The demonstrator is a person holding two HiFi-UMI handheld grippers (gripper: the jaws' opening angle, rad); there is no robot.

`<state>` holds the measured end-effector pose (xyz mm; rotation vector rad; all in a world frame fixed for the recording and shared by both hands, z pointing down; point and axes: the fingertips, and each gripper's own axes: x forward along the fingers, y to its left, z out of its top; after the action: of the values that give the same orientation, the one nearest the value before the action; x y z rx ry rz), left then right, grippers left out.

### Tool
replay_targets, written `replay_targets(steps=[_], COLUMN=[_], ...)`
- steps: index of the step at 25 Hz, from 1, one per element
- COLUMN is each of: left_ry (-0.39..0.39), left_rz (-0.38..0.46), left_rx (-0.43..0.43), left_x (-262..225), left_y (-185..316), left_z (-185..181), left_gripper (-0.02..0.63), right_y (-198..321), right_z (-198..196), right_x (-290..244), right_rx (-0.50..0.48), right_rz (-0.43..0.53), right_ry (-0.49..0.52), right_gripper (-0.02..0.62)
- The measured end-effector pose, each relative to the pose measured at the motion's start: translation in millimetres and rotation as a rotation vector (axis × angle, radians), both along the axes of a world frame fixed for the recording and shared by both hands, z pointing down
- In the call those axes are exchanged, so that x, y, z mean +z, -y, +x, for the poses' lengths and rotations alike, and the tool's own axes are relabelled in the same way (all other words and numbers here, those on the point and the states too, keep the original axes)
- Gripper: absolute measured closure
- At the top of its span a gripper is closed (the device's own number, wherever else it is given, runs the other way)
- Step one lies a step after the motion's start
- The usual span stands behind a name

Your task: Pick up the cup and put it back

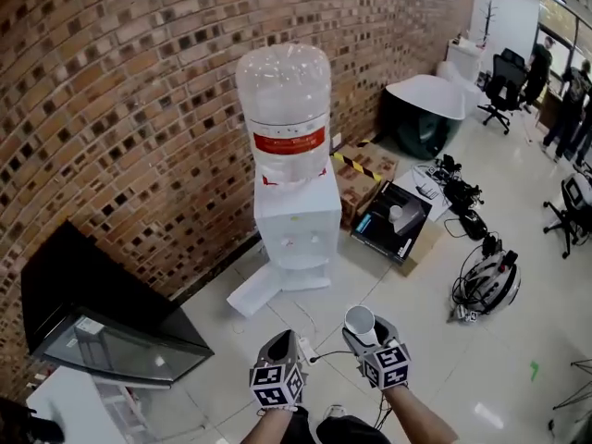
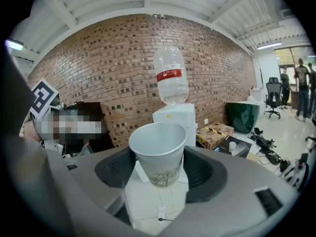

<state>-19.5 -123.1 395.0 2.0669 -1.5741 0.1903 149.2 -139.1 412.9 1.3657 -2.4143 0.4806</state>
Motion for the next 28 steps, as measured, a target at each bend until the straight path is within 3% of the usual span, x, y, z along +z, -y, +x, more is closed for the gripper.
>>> replay_targets(steps=[6, 11, 16, 23, 28], left_ry=[0.015, 0.018, 0.017, -0.001, -0.010], left_rz=[0.021, 0.057, 0.103, 0.107, 0.081], left_rx=[0.019, 0.077, 0.124, 0.123, 0.117], left_x=[-48.4, -81.3, -106.7, -96.2, -91.2], left_y=[-51.7, -87.6, -125.4, -173.4, -208.3], left_z=[-10.5, -18.1, -36.3, -60.3, -66.6], left_gripper=[0.612, 0.612, 0.612, 0.612, 0.612], right_y=[-55.3, -103.7, -150.1, -213.5, -245.9], right_z=[11.9, 8.1, -22.2, -58.6, -64.0], right_x=[-81.0, -118.9, -135.1, -125.1, -122.0], right_rx=[-0.003, 0.032, 0.056, 0.072, 0.081], right_rz=[0.060, 0.071, 0.097, 0.087, 0.053], right_ry=[0.002, 0.016, 0.000, 0.001, -0.003], right_gripper=[0.284, 0.284, 0.284, 0.284, 0.285])
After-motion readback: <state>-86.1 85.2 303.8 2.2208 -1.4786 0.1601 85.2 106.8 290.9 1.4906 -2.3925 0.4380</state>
